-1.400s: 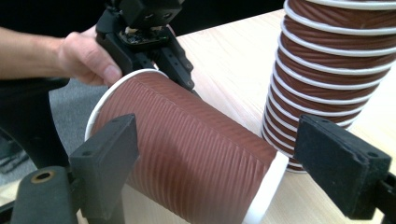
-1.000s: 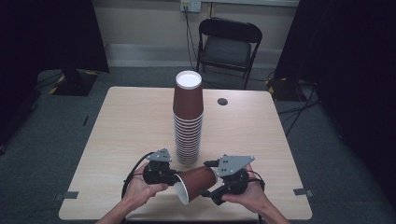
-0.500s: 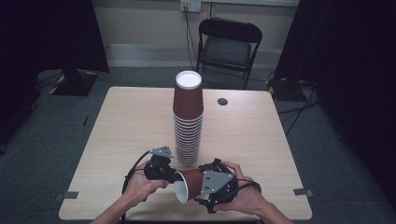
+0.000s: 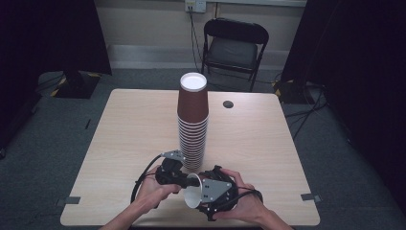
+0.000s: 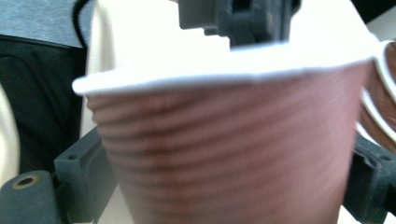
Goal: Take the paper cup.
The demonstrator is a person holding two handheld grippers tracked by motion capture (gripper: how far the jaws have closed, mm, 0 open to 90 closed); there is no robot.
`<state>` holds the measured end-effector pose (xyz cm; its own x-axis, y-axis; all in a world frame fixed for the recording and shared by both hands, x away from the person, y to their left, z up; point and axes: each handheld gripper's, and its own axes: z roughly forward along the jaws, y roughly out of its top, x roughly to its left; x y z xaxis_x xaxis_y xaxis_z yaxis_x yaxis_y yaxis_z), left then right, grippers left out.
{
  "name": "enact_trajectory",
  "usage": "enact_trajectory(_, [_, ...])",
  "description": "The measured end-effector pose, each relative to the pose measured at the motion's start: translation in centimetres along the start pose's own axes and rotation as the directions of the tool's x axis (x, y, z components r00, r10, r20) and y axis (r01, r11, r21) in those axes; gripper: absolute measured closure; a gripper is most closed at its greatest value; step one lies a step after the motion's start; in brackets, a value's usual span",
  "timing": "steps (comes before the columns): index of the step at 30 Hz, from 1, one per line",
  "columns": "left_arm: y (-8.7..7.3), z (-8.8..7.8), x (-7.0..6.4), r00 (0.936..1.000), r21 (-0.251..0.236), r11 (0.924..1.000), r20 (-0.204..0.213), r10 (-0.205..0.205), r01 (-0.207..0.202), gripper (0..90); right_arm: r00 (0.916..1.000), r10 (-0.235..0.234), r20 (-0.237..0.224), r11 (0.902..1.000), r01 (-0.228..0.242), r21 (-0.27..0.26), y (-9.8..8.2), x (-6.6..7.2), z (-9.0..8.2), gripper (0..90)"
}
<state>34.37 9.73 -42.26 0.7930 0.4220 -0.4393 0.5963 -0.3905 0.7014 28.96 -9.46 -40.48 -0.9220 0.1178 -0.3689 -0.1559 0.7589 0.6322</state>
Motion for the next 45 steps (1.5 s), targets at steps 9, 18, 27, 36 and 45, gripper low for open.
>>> enact_trajectory(9, [0.0, 0.4, -0.1, 0.9998, 0.022, 0.9997, -0.019, -0.01, 0.011, 85.1, 1.0, -0.004, 0.002, 1.0, 0.004, -0.001, 0.2, 0.3, 0.6, 8.3])
enact_trajectory(18, [-0.3, 0.3, 0.2, 0.9993, 0.014, 0.9997, -0.03, -0.022, 0.023, 84.6, 0.9998, 0.019, 0.012, 0.9995, -0.018, -0.025, 0.3, 0.4, 1.3, 8.0])
enact_trajectory(27, [-0.7, 0.3, 0.1, 0.9993, -0.016, 0.9998, -0.036, -0.015, 0.015, 82.9, 0.9991, 0.04, 0.012, 0.9986, -0.04, -0.035, 0.0, 0.5, 1.2, 10.0])
enact_trajectory(36, [-0.7, 0.2, 0.2, 0.9988, -0.042, 0.9991, -0.048, -0.008, 0.006, 78.4, 0.9971, 0.071, 0.027, 0.9961, -0.07, -0.055, -0.4, 0.1, 0.7, 10.2])
enact_trajectory(45, [-0.8, -0.2, 0.0, 0.998, -0.1, 0.9947, -0.061, 0.014, -0.02, 74.4, 0.9929, 0.114, 0.033, 0.9916, -0.112, -0.065, -0.7, -0.4, 0.3, 10.3])
